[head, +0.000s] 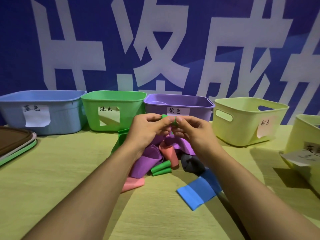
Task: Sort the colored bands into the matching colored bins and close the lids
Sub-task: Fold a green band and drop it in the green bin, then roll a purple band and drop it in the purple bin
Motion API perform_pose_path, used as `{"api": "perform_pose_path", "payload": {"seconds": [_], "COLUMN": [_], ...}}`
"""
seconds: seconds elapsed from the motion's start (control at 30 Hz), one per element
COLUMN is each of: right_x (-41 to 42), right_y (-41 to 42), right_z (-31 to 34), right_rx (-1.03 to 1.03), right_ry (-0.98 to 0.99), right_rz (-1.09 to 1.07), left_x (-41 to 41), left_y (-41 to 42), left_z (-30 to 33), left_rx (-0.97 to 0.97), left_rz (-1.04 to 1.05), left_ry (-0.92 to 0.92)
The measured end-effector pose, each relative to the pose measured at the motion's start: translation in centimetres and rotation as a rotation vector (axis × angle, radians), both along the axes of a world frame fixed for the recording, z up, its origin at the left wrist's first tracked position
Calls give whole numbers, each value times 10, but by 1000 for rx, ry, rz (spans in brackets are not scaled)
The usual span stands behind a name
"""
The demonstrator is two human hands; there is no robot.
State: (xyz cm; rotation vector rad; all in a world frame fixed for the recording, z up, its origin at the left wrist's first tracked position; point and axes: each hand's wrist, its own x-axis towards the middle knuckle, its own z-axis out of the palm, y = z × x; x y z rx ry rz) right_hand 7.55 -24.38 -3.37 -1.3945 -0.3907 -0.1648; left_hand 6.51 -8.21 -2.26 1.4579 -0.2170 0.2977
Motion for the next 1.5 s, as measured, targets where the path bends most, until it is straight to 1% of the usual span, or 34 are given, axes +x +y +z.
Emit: {"api": "perform_pose_path", "payload": {"seconds": [0.1, 0.17, 0.27, 0.33, 0.4, 0.43, 0.47, 0.57, 0.6, 0.67, 0.7, 0.77, 0.87, 0.97, 1.1, 1.17, 1.3, 1.4, 1.5], "right_x": [-9, -14, -19, -18, -16, -15, -14, -11, -10, -10, -11, -13, -14, -15, -16, -14, -10, -7, -7], "right_y": [11, 18, 24, 25, 24, 24, 22, 17, 15, 13, 13, 15, 19, 21, 20, 20, 20, 20, 18], "right_z": [6, 8, 8, 7, 4, 3, 1, -7, -10, -12, -12, -13, -13, -14, -13, -14, -15, -16, -16], "right_rx": [284, 433, 528, 511, 425, 348, 233, -266, -383, -483, -510, -582, -660, -722, -757, -776, -804, -807, -804], "right_ry": [139, 223, 262, 254, 198, 141, 63, -199, -253, -315, -338, -380, -418, -431, -439, -439, -439, -434, -428], "right_rz": [102, 159, 200, 182, 111, 55, -19, -287, -353, -420, -430, -439, -434, -421, -431, -436, -453, -455, -462], "left_x": [2, 3, 3, 2, 3, 4, 5, 5, 8, 20, 28, 47, 74, 104, 139, 149, 151, 137, 106], "left_y": [-5, -8, -11, -11, -9, -8, -7, -3, 2, 17, 26, 48, 75, 95, 102, 101, 98, 95, 81], "left_z": [1, 0, -2, -3, -4, -4, -5, -5, -3, 6, 13, 35, 73, 98, 99, 90, 75, 75, 79], "left_rx": [-145, -219, -285, -287, -265, -256, -246, -232, -222, -148, -66, 175, 528, 808, 1070, 1106, 1077, 971, 775], "left_rz": [6, -15, -40, -38, -28, -21, -3, 107, 175, 341, 424, 552, 646, 651, 606, 607, 582, 598, 593], "left_ry": [0, -3, -16, -30, -25, -21, -22, -43, -52, -64, -71, -86, -56, 32, 189, 213, 208, 117, -40]}}
